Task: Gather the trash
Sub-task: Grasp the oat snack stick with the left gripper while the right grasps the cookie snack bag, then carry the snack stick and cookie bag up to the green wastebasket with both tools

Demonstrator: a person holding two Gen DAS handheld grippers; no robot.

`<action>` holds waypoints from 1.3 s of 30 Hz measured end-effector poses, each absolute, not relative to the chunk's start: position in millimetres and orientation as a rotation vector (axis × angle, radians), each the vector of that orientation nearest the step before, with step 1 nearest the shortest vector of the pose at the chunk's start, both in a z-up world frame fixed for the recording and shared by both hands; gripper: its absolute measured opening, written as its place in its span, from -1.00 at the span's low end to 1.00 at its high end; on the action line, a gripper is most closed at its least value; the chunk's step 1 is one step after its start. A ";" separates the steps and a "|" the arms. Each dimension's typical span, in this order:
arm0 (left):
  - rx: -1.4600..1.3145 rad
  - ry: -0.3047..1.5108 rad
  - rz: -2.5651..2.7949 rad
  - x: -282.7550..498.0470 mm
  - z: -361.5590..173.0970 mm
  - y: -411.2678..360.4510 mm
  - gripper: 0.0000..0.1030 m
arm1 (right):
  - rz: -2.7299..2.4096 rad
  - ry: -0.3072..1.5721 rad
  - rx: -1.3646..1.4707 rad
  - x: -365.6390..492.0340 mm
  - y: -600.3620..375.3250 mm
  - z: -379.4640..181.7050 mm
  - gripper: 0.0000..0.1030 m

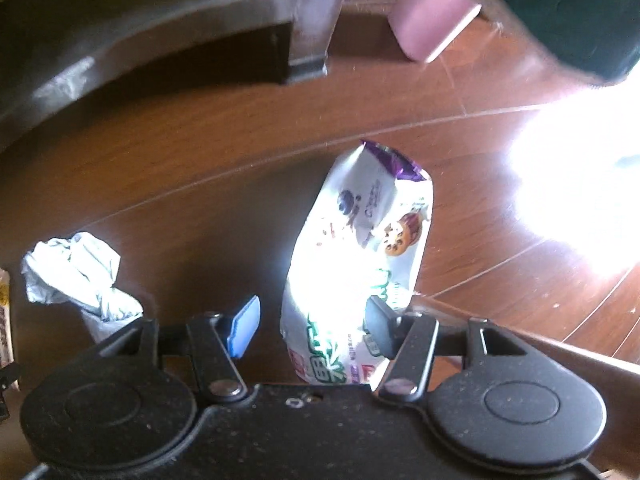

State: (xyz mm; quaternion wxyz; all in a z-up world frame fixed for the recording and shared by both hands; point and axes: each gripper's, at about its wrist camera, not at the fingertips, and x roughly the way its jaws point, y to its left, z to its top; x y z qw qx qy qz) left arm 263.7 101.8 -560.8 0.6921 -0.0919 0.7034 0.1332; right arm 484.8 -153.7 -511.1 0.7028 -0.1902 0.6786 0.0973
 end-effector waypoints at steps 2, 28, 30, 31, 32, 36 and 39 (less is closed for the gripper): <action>-0.195 1.567 0.294 262.8 -568.9 102.5 0.66 | 0.207 1.532 -0.400 482.6 -154.7 -519.5 0.12; -0.216 1.519 0.285 265.4 -571.1 106.8 -0.58 | 0.272 1.469 -0.419 458.5 -146.3 -524.0 -1.00; -0.222 1.521 0.296 266.3 -572.1 107.1 -0.58 | 0.289 1.455 -0.401 457.6 -145.1 -513.7 -1.00; -0.228 1.521 0.301 266.8 -571.0 108.0 -0.58 | 0.300 1.446 -0.397 456.6 -143.4 -507.9 -1.00; -0.231 1.520 0.305 268.5 -571.7 106.0 -0.58 | 0.306 1.440 -0.397 456.2 -143.4 -502.0 -1.00; -0.266 1.513 0.320 271.5 -558.5 108.8 -0.58 | 0.341 1.424 -0.383 451.0 -136.1 -474.1 -1.00; -0.311 1.500 0.328 274.4 -542.3 109.3 -0.59 | 0.365 1.409 -0.359 445.0 -130.6 -452.8 -1.00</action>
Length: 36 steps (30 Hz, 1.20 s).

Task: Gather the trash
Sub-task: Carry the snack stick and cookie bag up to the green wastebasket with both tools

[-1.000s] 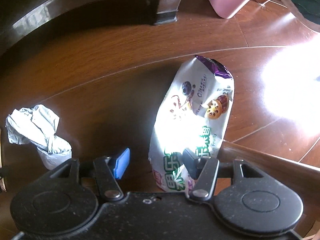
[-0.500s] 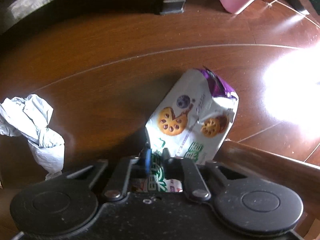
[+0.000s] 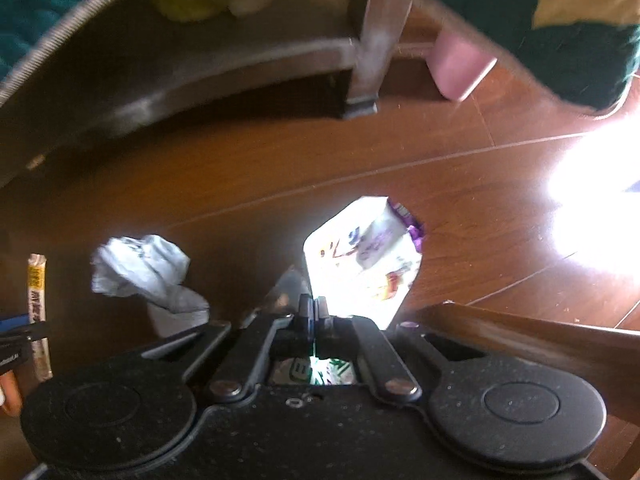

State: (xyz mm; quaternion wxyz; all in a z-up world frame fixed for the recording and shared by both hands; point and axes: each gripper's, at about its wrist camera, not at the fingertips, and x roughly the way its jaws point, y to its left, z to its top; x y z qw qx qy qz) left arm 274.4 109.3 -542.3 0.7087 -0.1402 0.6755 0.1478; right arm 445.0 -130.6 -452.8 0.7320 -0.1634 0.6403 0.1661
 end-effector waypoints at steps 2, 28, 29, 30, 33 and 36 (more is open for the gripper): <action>-0.348 1.490 0.342 275.9 -528.3 109.8 -0.59 | 0.375 1.404 -0.331 444.1 -133.8 -436.6 -1.00; -0.422 1.089 0.234 259.1 -225.1 55.1 -0.59 | 0.587 0.899 -0.320 367.1 -156.5 -118.2 -1.00; -0.415 1.061 0.229 259.1 -209.8 52.4 -0.59 | 0.597 0.866 -0.322 360.4 -158.1 -101.7 -1.00; -0.410 1.035 0.222 258.9 -194.8 48.2 -0.59 | 0.608 0.834 -0.323 353.9 -160.4 -87.7 -1.00; -0.390 0.958 0.188 259.2 -148.0 37.2 -0.59 | 0.638 0.736 -0.331 334.5 -169.9 -43.0 -1.00; -0.370 0.889 0.146 260.4 -103.7 22.8 -0.59 | 0.656 0.636 -0.344 314.8 -179.2 0.6 -1.00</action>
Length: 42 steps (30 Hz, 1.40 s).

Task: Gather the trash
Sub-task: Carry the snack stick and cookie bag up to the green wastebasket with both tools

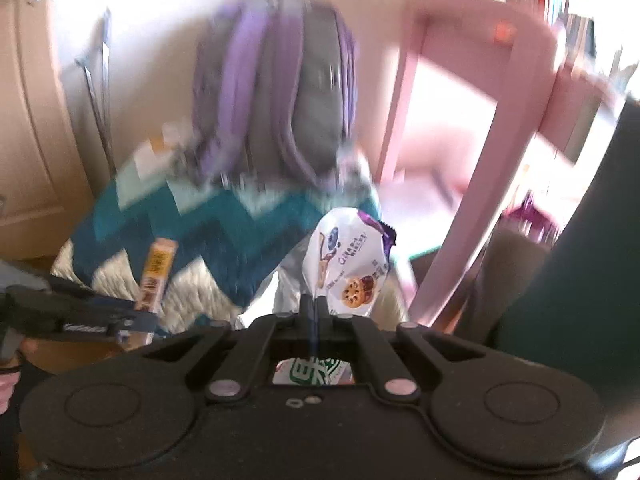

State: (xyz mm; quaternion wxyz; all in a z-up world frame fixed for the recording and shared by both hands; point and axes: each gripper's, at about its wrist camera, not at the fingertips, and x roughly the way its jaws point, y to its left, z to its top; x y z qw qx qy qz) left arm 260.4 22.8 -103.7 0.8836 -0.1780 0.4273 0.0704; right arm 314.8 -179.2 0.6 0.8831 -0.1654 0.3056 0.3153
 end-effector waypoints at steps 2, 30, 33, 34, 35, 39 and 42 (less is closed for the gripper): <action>-0.340 0.848 0.125 262.9 -76.2 10.0 -0.59 | 0.657 0.576 -0.349 303.6 -187.3 26.8 -1.00; -0.116 0.469 -0.215 363.9 191.3 -210.9 -0.59 | 0.239 0.245 -0.202 333.9 -385.7 191.7 -1.00; -0.097 0.480 -0.245 381.5 194.5 -240.6 -0.59 | 0.224 0.294 -0.180 349.1 -405.3 180.5 -1.00; -0.092 0.485 -0.253 388.0 194.5 -250.4 -0.59 | 0.223 0.312 -0.179 353.9 -410.0 176.1 -1.00; -0.087 0.495 -0.264 395.1 193.5 -259.7 -0.59 | 0.219 0.325 -0.177 355.9 -412.8 171.7 -1.00; -0.076 0.566 -0.287 419.9 179.5 -289.2 -0.59 | 0.214 0.369 -0.198 369.3 -417.0 158.2 -1.00; -0.049 0.632 -0.286 436.9 162.8 -305.1 -0.59 | 0.238 0.403 -0.202 379.8 -417.7 155.4 -1.00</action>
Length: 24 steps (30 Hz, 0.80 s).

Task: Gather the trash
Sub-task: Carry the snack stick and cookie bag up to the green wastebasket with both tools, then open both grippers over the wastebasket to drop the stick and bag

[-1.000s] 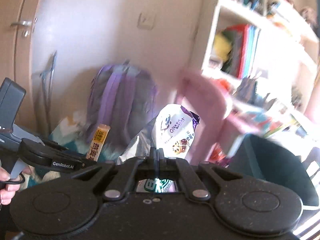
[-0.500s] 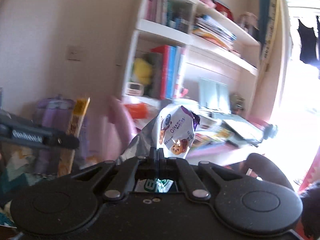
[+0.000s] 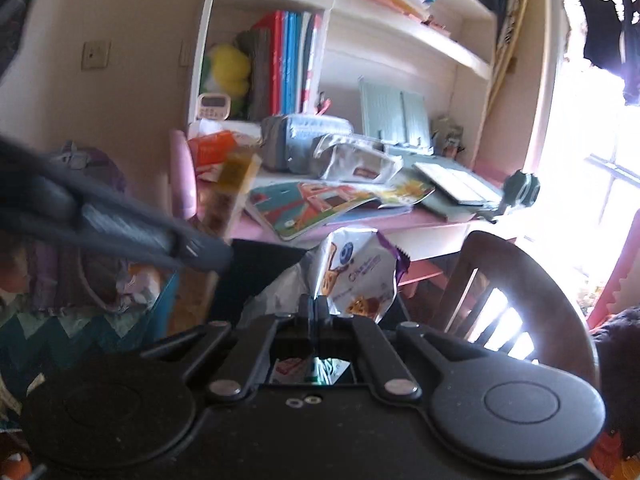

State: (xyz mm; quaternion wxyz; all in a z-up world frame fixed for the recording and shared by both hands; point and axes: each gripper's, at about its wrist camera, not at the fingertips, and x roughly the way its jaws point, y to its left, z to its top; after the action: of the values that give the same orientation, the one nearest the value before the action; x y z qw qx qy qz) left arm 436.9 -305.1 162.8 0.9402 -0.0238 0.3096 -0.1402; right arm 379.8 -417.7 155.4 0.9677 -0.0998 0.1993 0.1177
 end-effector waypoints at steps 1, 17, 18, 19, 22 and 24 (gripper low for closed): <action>-0.036 0.646 -0.279 441.8 157.4 -309.2 -0.59 | 0.246 0.412 -0.205 382.6 -417.3 154.8 -1.00; -0.032 0.897 -0.261 496.3 102.7 -317.3 -0.57 | 0.174 0.605 -0.053 431.9 -445.4 120.7 -0.74; -0.023 0.899 -0.266 496.1 102.5 -318.4 -0.55 | 0.173 0.611 -0.050 431.6 -445.8 119.3 -0.73; -0.015 0.903 -0.268 496.1 102.1 -319.7 -0.55 | 0.170 0.617 -0.053 430.8 -445.9 118.3 -0.73; 0.002 0.894 -0.264 494.7 103.8 -321.9 -0.15 | 0.155 0.627 -0.061 427.2 -446.2 118.6 -0.46; 0.007 0.867 -0.251 490.0 107.1 -321.4 0.07 | 0.146 0.617 -0.068 424.0 -447.9 121.8 -0.46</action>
State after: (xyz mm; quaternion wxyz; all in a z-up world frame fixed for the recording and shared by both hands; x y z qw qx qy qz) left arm 490.0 -321.4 107.1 0.8999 0.0034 0.4189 -0.1212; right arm 424.0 -447.9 121.8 0.9495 -0.0335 0.3035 0.0716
